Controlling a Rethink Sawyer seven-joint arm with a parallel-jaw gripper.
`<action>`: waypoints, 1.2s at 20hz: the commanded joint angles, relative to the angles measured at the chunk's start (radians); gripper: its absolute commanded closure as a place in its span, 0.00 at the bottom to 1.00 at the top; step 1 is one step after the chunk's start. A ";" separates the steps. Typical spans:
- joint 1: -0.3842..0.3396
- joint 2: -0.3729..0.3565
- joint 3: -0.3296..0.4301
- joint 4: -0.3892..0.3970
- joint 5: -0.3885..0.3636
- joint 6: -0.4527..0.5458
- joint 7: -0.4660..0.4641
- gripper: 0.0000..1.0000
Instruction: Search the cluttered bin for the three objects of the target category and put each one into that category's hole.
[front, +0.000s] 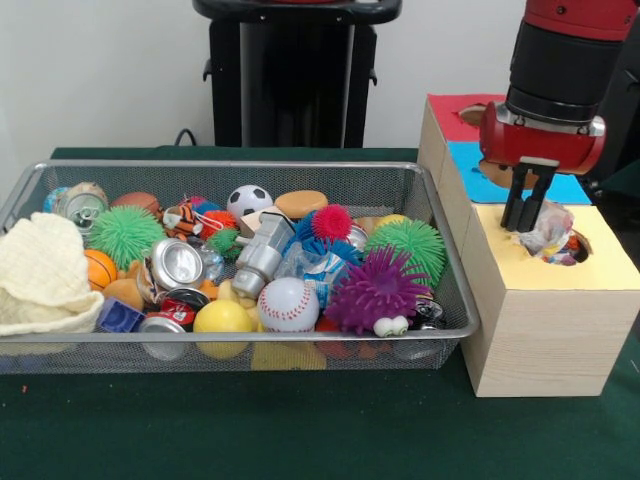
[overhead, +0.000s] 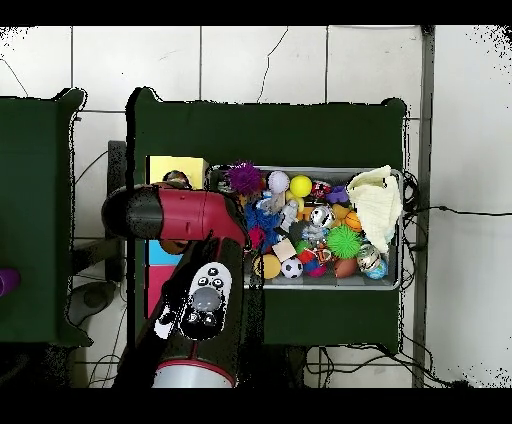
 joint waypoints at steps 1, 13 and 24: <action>-0.034 0.012 0.080 0.094 -0.004 -0.020 0.148 1.00; -0.028 0.021 0.077 0.089 -0.006 -0.025 0.155 1.00; -0.035 0.014 0.085 0.105 -0.007 -0.040 0.151 1.00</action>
